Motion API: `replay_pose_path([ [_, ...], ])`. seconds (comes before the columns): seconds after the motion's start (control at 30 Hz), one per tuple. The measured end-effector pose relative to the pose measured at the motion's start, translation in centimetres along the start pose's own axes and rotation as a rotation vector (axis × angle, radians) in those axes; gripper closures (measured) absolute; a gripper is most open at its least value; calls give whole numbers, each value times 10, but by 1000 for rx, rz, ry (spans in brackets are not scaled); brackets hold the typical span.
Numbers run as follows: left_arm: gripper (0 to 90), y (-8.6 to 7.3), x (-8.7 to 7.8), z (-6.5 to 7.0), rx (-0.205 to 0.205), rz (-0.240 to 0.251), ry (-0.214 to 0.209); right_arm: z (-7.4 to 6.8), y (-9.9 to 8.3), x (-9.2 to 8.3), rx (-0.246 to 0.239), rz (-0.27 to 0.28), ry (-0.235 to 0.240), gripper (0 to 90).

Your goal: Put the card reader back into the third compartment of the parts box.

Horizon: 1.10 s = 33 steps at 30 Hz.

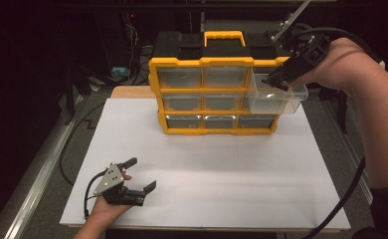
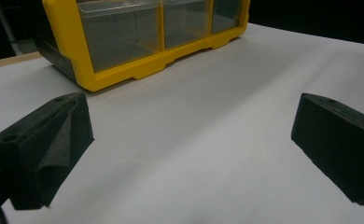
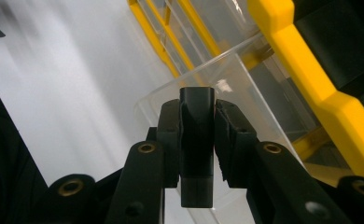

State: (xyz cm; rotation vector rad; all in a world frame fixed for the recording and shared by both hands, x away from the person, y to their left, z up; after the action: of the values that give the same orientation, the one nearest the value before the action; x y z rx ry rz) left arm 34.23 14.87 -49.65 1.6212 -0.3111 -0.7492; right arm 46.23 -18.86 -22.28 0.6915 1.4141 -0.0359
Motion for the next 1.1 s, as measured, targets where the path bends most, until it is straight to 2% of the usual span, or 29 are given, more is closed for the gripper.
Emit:
replay_pose_path([
  [0.67, 1, 0, 0, -1, -2, -1, 0, 27, -2, 7, 49, -15, -18, 745],
  [1.1, 2, -1, 0, 0, -2, -1, -2, 30, -8, 15, 59, -29, -17, 745],
])
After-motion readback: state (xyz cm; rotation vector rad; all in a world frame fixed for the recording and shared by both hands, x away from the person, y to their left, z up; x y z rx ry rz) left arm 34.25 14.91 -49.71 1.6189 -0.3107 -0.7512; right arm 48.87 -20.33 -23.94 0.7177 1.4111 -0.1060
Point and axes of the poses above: each handheld gripper's, and its own axes: x roughly forward along the jaws, y roughly out of its top, z roughly to its right, the point moved 10 cm from there along x, roughly forward along the jaws, and after that the axes turned 10 degrees about y, right-handed, at the moved point
